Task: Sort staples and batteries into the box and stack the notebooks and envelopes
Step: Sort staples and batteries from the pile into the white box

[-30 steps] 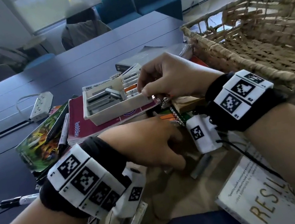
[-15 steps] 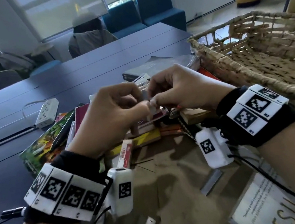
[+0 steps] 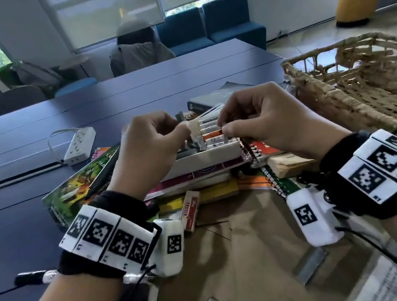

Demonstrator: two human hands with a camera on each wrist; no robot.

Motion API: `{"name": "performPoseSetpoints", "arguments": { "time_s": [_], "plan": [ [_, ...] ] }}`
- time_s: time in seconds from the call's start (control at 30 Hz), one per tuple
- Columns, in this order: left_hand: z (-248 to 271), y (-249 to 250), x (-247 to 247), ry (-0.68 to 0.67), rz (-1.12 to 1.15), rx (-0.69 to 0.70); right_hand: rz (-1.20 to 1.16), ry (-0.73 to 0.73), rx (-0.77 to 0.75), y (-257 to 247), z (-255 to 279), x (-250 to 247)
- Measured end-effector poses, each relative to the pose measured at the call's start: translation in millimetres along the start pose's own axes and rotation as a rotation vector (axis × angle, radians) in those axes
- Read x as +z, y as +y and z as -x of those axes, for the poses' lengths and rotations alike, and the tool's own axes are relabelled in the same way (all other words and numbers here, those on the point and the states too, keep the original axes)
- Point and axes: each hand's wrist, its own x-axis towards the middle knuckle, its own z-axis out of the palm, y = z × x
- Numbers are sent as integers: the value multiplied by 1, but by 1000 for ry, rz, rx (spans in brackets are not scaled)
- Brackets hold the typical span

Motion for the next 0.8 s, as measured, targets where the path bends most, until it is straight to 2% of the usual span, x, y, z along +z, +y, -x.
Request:
{"name": "performPoseSetpoints", "arguments": {
  "time_s": [0.23, 0.63, 0.8],
  "plan": [
    [0, -3, 1, 17, -56, 18, 40, 111, -58, 2, -3, 3],
    [1, -7, 2, -28, -140, 5, 193, 53, -126, -4, -9, 6],
    [2, -2, 3, -114, -223, 35, 292, 30, -136, -7, -18, 6]
  ]
}}
